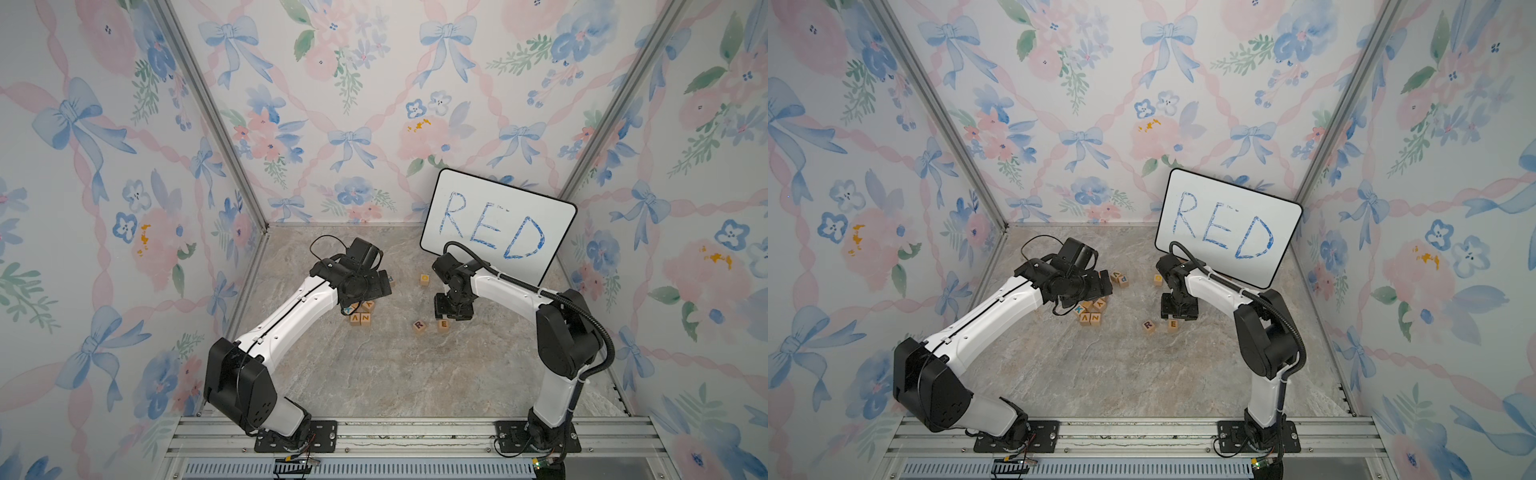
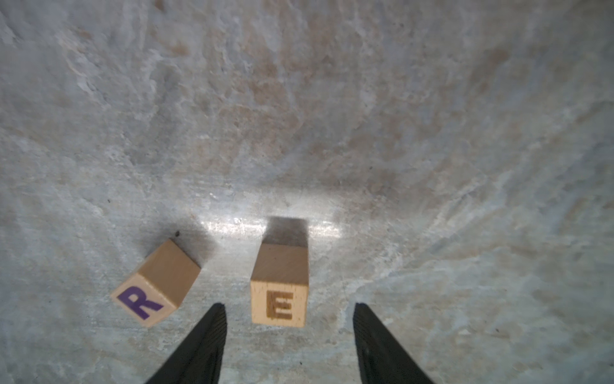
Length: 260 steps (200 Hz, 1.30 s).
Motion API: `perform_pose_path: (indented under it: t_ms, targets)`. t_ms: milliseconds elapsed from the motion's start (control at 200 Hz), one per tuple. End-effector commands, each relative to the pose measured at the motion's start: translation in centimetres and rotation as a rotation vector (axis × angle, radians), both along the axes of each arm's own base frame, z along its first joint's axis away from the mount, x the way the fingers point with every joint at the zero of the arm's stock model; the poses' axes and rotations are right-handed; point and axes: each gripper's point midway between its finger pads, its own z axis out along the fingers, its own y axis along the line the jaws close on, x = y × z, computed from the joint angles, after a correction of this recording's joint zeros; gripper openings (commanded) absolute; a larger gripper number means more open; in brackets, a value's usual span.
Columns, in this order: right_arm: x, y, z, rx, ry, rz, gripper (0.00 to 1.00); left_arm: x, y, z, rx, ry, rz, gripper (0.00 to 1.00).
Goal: Assemble the uppercase word "red" with letter blocks
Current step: Pick up the letter block from the center of the board.
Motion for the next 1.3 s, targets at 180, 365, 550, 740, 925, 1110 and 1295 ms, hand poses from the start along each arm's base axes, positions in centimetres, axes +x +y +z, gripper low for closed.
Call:
perform_pose_path:
  t_ms: [180,365,550,740,925,1110,1295]
  targets:
    - [1.5,5.2,3.4,0.052,-0.121,0.216,0.68,-0.3,0.5,3.1,-0.051,-0.110,-0.030,0.98]
    - [0.0,7.9,2.7,0.108,-0.084,0.346,0.60,-1.6,1.8,5.1,-0.083,-0.177,-0.012,0.98]
    - [-1.5,9.0,1.2,0.098,-0.037,0.442,0.59,-3.2,3.6,5.9,-0.101,-0.226,0.027,0.98]
    - [-2.6,9.0,-1.1,0.062,0.025,0.481,0.54,-3.7,4.3,5.4,-0.118,-0.216,0.053,0.98]
    - [-2.6,8.5,-2.5,0.017,0.060,0.471,0.48,-3.4,4.3,5.5,-0.121,-0.216,0.056,0.98]
    - [-2.0,8.1,-2.3,-0.016,0.046,0.428,0.29,-3.1,4.2,5.5,-0.126,-0.216,0.057,0.98]
    - [-1.6,6.8,-1.8,-0.079,0.063,0.327,0.24,-2.8,3.9,5.4,-0.139,-0.216,0.053,0.98]
